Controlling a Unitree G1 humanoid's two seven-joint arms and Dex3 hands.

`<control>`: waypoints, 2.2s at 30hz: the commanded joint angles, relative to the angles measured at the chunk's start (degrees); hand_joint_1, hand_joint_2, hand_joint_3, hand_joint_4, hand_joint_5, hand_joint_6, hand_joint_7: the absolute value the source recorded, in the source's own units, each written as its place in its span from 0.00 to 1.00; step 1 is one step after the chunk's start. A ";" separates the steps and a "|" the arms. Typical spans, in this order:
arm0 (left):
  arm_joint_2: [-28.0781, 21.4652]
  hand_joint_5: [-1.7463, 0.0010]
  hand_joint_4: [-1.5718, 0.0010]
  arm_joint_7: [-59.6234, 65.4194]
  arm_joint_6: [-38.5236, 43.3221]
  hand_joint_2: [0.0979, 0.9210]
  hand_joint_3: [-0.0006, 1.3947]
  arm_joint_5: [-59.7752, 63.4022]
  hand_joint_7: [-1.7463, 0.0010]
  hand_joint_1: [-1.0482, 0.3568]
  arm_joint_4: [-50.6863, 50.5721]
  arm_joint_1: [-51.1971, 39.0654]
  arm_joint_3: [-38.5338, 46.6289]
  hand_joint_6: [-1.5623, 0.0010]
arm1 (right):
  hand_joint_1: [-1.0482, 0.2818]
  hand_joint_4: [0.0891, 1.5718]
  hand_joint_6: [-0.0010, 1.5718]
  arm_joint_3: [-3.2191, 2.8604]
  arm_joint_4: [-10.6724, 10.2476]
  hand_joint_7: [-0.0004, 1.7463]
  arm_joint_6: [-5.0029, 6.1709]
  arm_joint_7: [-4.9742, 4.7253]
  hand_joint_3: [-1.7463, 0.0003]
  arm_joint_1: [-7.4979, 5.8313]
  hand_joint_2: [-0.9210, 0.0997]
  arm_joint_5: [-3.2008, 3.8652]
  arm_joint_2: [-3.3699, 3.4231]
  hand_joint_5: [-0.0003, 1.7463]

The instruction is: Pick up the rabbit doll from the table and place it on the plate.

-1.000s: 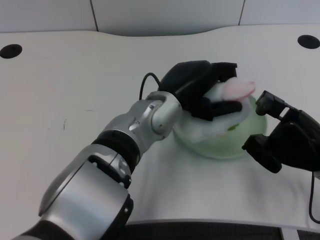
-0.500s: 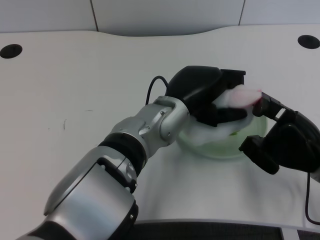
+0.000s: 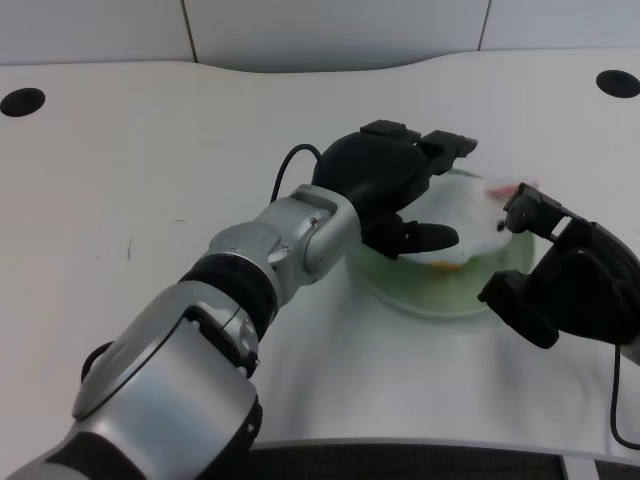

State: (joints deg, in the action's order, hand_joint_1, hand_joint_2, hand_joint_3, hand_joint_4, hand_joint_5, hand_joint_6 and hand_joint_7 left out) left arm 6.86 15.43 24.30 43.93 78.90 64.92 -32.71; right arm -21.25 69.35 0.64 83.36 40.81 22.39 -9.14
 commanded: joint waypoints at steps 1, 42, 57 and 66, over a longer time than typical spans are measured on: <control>-0.83 1.00 1.00 -1.71 0.72 1.00 0.63 -1.39 1.00 0.00 0.07 0.59 1.11 1.00 | 0.34 0.68 0.58 0.01 -0.38 1.00 1.05 -0.02 0.99 -0.23 0.03 0.19 -0.63 1.00; -20.64 0.96 0.92 -78.51 -17.17 1.00 0.54 -65.28 1.00 0.00 -5.63 -17.76 54.28 0.99 | 0.33 0.65 0.55 0.88 0.22 1.00 -0.45 -2.44 1.00 -0.02 0.02 -0.23 -1.93 1.00; -15.44 0.95 0.87 -79.94 -37.95 1.00 0.56 -75.46 0.99 0.03 -18.84 -34.07 60.48 0.95 | 0.35 0.65 0.53 1.25 0.89 1.00 -0.92 -3.37 1.00 0.23 0.01 -0.97 -2.88 1.00; -16.02 0.77 0.59 -73.32 -38.51 1.00 0.29 -73.44 0.90 0.19 -20.84 -35.26 57.49 0.62 | 0.32 0.66 0.55 1.34 1.27 1.00 -0.28 -4.93 0.99 0.02 0.00 -1.32 -2.98 1.00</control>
State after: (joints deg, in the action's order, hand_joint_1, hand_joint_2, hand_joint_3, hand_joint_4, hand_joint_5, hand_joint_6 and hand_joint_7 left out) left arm -7.82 -57.92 -14.52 -30.17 57.97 29.71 25.32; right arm -19.63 70.30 0.05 78.99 40.95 21.23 -11.21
